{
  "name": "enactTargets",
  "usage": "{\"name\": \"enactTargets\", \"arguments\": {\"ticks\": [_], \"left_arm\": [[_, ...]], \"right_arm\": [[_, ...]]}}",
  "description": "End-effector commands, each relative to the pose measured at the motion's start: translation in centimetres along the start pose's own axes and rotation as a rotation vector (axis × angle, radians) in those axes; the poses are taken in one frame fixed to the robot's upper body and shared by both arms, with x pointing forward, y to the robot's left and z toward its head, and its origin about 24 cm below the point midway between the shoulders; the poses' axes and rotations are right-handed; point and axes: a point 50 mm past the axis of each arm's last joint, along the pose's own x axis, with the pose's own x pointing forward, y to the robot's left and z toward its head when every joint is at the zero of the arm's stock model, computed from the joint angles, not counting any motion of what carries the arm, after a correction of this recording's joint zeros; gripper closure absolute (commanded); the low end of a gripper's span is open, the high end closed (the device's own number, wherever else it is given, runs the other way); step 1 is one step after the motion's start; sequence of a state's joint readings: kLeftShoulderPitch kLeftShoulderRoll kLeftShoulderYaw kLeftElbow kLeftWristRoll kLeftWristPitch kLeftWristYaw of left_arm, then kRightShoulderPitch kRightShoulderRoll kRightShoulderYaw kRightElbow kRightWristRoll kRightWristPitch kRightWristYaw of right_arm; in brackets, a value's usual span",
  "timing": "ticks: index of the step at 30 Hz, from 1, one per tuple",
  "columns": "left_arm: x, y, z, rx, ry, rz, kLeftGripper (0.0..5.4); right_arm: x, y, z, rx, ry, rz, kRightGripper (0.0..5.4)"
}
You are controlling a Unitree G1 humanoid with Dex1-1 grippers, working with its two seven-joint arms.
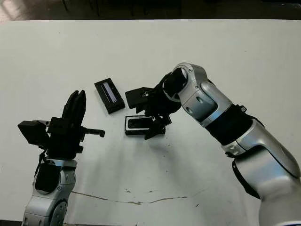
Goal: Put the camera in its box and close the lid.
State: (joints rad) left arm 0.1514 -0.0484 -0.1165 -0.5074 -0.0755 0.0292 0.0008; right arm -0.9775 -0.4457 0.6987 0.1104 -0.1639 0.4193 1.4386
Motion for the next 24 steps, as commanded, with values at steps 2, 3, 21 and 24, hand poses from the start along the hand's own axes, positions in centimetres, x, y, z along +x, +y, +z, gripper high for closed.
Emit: {"name": "enactTargets", "arguments": {"ticks": [2,3,21,24], "left_arm": [[-0.3,0.2,-0.6,0.007,0.035,0.01,5.4],[-0.3,0.2,-0.6,0.007,0.035,0.01,5.4],[-0.4,0.7,-0.5,0.008,0.036,0.011,5.4],[-0.3,0.8,-0.5,0.011,0.039,0.01,5.4]], "right_arm": [[0.1,0.2,-0.4,0.014,0.006,-0.026,0.44],[0.0,0.2,-0.5,0.015,0.005,-0.042,0.26],[-8.1,3.4,-3.5,0.425,-0.45,-0.642,0.02],[-7.7,5.1,-4.1,0.483,-0.491,-0.831,0.35]]}}
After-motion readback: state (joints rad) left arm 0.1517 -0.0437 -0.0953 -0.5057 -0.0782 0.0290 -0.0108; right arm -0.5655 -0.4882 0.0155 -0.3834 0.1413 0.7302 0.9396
